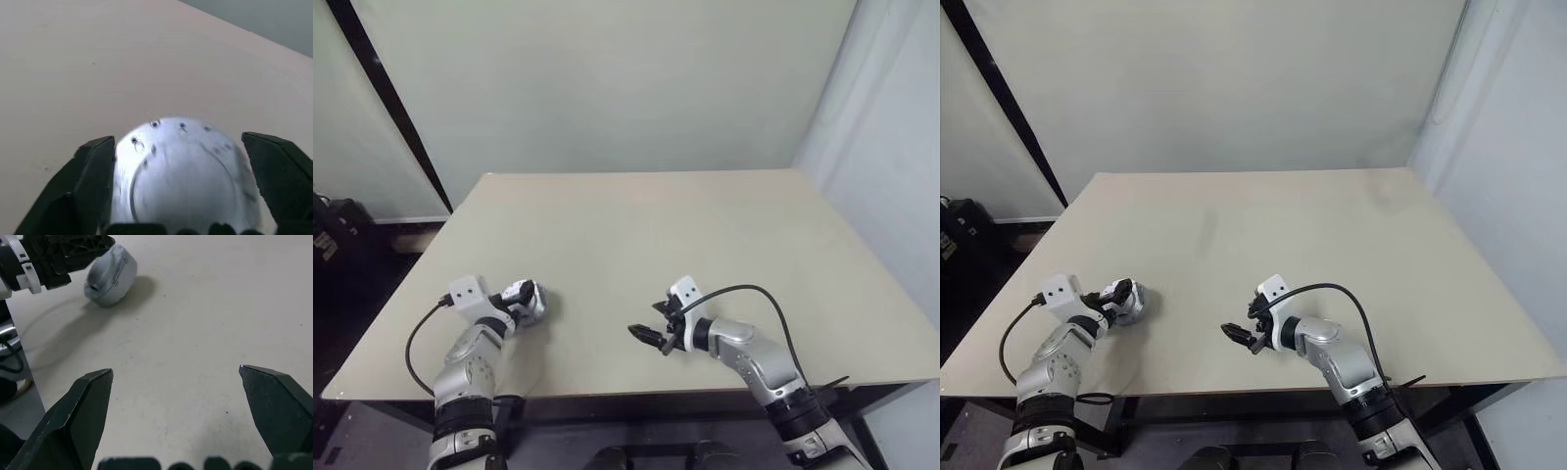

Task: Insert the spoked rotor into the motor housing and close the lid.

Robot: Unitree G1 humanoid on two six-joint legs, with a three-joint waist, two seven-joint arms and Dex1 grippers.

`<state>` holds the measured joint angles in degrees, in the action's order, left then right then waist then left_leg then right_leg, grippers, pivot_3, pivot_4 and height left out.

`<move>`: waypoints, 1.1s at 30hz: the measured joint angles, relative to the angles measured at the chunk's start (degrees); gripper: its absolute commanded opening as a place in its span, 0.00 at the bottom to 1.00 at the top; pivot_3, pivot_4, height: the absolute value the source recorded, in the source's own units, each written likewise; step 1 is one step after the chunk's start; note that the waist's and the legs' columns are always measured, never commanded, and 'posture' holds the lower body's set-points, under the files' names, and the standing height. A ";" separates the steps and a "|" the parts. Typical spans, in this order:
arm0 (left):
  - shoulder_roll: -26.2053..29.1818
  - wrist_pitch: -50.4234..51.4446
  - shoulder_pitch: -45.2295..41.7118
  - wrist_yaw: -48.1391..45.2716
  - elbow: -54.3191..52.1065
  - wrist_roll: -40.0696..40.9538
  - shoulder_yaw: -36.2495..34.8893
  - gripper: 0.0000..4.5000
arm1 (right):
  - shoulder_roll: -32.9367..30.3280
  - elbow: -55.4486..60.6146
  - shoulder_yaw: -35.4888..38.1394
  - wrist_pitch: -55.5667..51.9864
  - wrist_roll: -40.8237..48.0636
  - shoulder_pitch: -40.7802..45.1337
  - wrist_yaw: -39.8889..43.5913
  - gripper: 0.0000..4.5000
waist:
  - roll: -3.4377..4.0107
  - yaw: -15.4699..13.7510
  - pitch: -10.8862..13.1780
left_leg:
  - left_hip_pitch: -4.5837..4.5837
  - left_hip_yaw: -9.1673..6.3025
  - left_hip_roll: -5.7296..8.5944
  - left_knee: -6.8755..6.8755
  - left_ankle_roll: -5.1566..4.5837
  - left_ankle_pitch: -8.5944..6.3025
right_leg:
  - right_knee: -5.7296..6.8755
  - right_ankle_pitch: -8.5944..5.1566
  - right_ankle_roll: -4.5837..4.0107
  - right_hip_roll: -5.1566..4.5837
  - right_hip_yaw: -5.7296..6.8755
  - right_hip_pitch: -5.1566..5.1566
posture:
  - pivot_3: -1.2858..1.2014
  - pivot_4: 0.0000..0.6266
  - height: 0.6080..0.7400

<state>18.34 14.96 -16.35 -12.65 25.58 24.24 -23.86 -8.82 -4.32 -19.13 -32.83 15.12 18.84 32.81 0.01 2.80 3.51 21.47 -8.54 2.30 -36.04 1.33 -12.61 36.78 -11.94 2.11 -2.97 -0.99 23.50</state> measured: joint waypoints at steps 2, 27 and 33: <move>-0.04 -0.32 0.10 0.20 -0.34 -0.63 0.07 0.99 | 0.07 -0.13 0.00 0.04 -0.18 0.00 -0.01 1.00 | 0.00 0.00 0.00 | -0.01 0.00 0.00 0.00 0.00 0.00 | 0.01 0.00 0.00 0.00 0.00 0.00 | 0.52 0.00 1.00; 2.56 10.93 7.08 -15.47 -29.70 -5.81 27.02 0.99 | -9.33 2.51 15.88 8.47 -3.81 -5.88 -4.95 1.00 | 0.09 0.03 0.03 | 0.00 0.09 -0.01 -0.02 -0.02 0.00 | 0.01 -0.08 -0.15 0.00 -0.06 -0.04 | 0.52 0.00 1.00; 2.06 10.93 7.09 -16.21 -28.95 -7.32 29.09 0.99 | -10.07 2.79 16.16 10.97 -4.47 -7.77 -5.26 1.00 | 0.09 0.01 0.03 | -0.02 0.11 -0.02 -0.06 -0.03 0.01 | 0.02 -0.09 -0.15 0.02 -0.07 -0.06 | 0.52 0.00 1.00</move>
<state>20.40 25.89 -9.26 -28.86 -3.37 16.92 5.23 -18.89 -1.52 -2.97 -21.85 10.65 11.07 27.56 0.10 2.82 3.54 21.45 -8.43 2.28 -36.10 1.30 -12.60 36.79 -12.02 1.96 -2.95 -1.05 23.44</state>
